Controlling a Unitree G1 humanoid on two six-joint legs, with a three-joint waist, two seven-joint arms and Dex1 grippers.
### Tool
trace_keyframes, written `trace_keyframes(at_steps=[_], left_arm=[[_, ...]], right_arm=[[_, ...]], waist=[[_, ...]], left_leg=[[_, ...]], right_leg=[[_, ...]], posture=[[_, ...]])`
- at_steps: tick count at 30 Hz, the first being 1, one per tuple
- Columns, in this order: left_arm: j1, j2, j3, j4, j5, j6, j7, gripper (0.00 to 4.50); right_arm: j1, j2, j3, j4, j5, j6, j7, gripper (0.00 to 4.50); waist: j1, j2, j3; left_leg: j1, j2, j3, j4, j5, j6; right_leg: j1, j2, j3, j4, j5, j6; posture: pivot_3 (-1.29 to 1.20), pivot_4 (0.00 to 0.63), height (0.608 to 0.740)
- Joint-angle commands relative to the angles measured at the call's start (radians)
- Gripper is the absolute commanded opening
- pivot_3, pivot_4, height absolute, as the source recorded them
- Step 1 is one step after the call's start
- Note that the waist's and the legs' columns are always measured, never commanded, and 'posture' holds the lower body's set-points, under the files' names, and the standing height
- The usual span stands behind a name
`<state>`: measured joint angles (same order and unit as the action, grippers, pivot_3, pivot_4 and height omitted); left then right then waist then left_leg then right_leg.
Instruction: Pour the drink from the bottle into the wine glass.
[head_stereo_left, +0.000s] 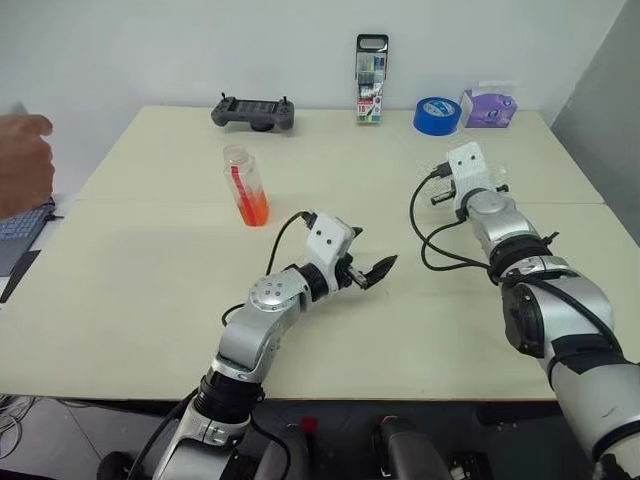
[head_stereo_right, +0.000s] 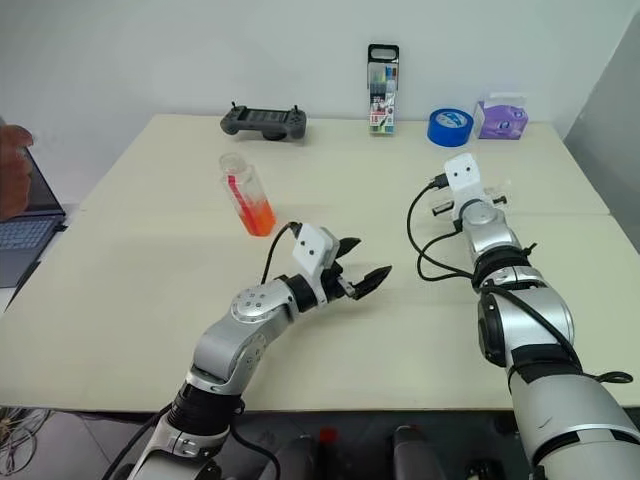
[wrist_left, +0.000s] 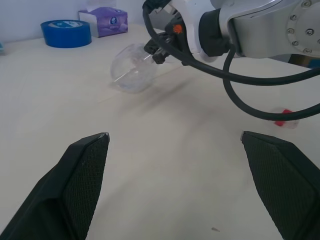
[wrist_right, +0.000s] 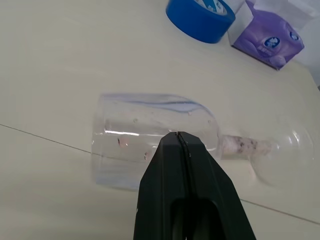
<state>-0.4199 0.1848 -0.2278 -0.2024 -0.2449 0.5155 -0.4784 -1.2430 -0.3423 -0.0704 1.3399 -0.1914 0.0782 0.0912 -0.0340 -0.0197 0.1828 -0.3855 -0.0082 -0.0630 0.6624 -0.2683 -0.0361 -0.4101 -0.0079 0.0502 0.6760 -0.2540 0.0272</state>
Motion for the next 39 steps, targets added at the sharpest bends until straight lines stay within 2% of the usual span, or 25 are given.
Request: trace_keyframes(at_steps=[1,9,16,22,39], left_arm=[[0.010,0.002,0.010,-0.061,0.004,-0.005,0.012,4.50],[0.013,0.010,0.016,-0.060,0.006,-0.006,0.020,4.50],[-0.005,0.007,0.017,-0.046,0.013,-0.010,0.029,4.50],[-0.002,0.016,0.022,-0.055,0.017,-0.005,0.035,4.50],[-0.002,0.023,0.026,-0.042,0.017,-0.015,0.036,4.50]], right_arm=[[-0.058,0.000,-0.035,-0.006,0.035,0.017,-0.023,0.03],[-0.073,0.022,-0.043,-0.015,0.050,0.004,0.007,0.03],[-0.080,0.050,-0.097,-0.002,0.096,-0.042,-0.070,0.03],[-0.079,0.061,-0.131,0.014,0.114,0.008,-0.106,0.03],[-0.102,0.051,-0.182,0.004,0.167,0.138,-0.065,0.03]], waist=[[-0.001,0.000,0.000],[-0.002,0.000,0.000],[-0.002,0.000,0.000],[-0.001,0.000,0.000],[-0.001,0.000,0.000]], left_leg=[[0.000,0.000,0.000,0.000,0.000,0.000],[0.000,0.001,0.000,0.000,0.000,0.000],[0.000,0.001,-0.001,0.000,0.000,0.000],[0.000,0.001,0.000,0.000,0.000,0.000],[0.000,0.001,-0.001,0.000,0.000,0.000]], right_leg=[[0.000,0.000,0.000,0.000,0.000,0.000],[-0.001,0.001,0.000,0.001,0.000,0.000],[-0.001,0.001,0.000,0.001,0.000,0.000],[-0.001,0.001,0.000,0.001,0.000,0.000],[0.000,0.001,0.000,0.001,0.000,0.000]], posture=[[0.00,0.150,0.740],[0.00,0.150,0.740],[0.00,0.150,0.740],[0.00,0.150,0.740],[0.00,0.150,0.740]])
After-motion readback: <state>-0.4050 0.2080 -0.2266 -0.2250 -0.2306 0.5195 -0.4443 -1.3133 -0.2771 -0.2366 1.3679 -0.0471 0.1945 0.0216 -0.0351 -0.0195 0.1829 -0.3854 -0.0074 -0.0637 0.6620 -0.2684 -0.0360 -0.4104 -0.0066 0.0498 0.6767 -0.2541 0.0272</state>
